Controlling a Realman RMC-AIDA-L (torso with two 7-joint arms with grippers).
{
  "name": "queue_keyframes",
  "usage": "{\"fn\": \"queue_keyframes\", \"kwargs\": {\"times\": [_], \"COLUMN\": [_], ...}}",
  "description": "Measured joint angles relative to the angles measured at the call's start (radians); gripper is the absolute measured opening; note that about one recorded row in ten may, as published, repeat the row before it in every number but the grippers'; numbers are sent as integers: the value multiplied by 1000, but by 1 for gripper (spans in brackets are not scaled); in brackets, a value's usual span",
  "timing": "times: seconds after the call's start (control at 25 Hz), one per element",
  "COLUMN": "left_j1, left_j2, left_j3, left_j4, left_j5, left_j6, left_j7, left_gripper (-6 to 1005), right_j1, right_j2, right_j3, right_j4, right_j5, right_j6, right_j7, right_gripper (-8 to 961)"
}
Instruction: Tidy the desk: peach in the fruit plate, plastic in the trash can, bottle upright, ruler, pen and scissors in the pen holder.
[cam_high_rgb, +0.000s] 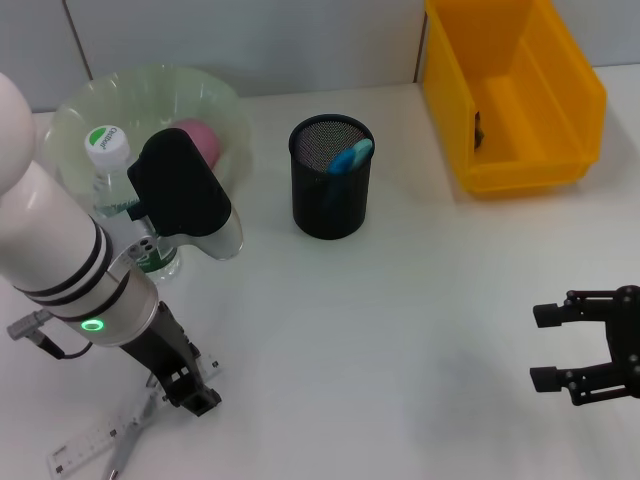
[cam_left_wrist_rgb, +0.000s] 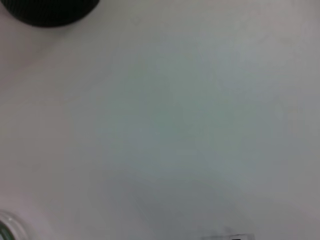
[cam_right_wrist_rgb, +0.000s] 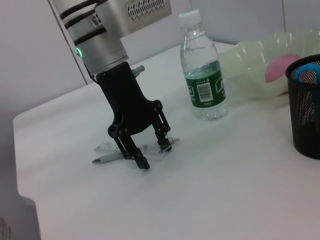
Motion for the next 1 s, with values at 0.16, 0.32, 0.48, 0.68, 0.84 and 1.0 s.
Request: {"fn": "queue_keyframes", "kwargs": {"times": [0.16,0.32,0.48,0.68,0.84,1.0], "left_j1": [0,0,0,0,0,-1], "left_j2": [0,0,0,0,0,2], "left_j3": [0,1,0,0,0,-28], "left_j4": [0,0,-2,-3,0,27], "left_j5": [0,0,0,1,11,22], "left_j6": [-12,-14,-15,-17,-13,14], "left_j7": [1,1,1,1,-3,-10], "left_gripper": [582,564,517,384,385,385], "right_j1": [0,0,0,0,1,5], "right_j2": [0,0,0,0,0,0], "right_j3": [0,0,0,0,0,0], "right_j4": [0,0,0,-1,-1,0], "right_j5": [1,2,3,4,5,4], "right_j6": [0,0,0,0,0,0], "right_j7": [0,1,1,1,1,2], "right_gripper": [835,835,835,835,834,834]}}
